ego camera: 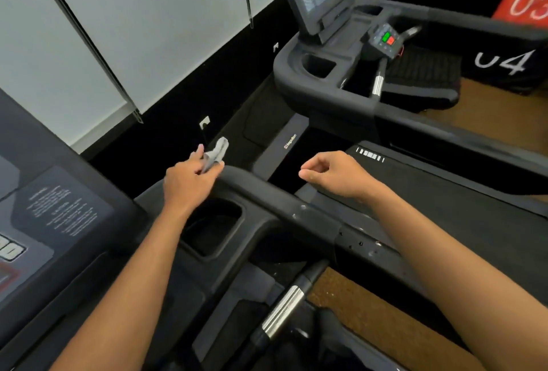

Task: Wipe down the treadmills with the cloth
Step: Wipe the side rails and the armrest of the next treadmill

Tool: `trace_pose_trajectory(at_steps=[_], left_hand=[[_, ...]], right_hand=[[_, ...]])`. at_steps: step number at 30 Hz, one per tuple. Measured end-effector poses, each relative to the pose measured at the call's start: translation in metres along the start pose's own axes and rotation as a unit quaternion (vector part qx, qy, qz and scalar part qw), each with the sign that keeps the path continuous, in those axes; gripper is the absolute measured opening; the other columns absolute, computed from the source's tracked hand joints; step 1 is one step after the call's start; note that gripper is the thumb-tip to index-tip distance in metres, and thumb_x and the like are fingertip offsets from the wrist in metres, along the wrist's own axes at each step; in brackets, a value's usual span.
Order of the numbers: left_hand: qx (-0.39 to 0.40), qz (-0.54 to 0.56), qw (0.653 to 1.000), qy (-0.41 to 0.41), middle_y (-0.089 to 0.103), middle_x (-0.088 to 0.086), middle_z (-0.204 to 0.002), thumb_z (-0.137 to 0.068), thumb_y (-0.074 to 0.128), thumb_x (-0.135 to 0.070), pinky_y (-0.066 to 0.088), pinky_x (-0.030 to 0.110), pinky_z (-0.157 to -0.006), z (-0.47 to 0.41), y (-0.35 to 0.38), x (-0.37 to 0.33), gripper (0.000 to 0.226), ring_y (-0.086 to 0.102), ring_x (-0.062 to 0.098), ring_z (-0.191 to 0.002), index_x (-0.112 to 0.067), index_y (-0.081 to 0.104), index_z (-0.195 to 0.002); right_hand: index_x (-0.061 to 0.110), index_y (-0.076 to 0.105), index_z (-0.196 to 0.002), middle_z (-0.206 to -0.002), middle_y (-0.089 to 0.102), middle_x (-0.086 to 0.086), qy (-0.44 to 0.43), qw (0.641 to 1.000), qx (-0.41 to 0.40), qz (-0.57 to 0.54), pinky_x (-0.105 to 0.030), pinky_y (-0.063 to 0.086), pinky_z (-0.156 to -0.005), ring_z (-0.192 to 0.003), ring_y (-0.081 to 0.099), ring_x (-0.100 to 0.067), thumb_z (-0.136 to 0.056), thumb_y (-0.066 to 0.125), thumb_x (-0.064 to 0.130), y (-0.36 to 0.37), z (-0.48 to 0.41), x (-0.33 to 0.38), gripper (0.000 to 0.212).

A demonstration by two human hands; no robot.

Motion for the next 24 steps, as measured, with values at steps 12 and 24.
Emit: trace_pose_trajectory(at_steps=[12,24], left_hand=[[0.076,-0.190,0.944,0.258,0.062,0.009,-0.146,-0.092,0.061,-0.060,0.022,0.043,-0.128,-0.023,0.099,-0.025,0.056,0.039,0.026,-0.151,-0.010,0.077,-0.112],[0.092,-0.188,0.955,0.209,0.071,-0.004,-0.132,-0.103,0.021,-0.057,0.014,0.036,-0.128,0.001,0.167,-0.045,0.065,0.047,0.013,-0.141,-0.027,0.077,-0.113]], right_hand=[[0.034,0.076,-0.098,-0.098,0.074,0.018,0.072,0.997,-0.030,-0.017,-0.020,0.048,-0.081,-0.096,0.066,0.001,-0.090,0.072,0.050,-0.032,0.051,-0.092,0.018],[0.037,0.071,-0.099,-0.101,0.065,0.021,0.066,0.997,-0.031,0.032,-0.021,0.045,-0.078,-0.100,0.061,0.000,-0.092,0.058,0.067,-0.024,0.073,-0.127,0.033]])
Point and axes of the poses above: each hand's wrist, its own z-axis away from the middle knuckle, its own y-axis out of the palm, x = y × z, the point moved 7 cm from there along -z, towards the middle knuckle
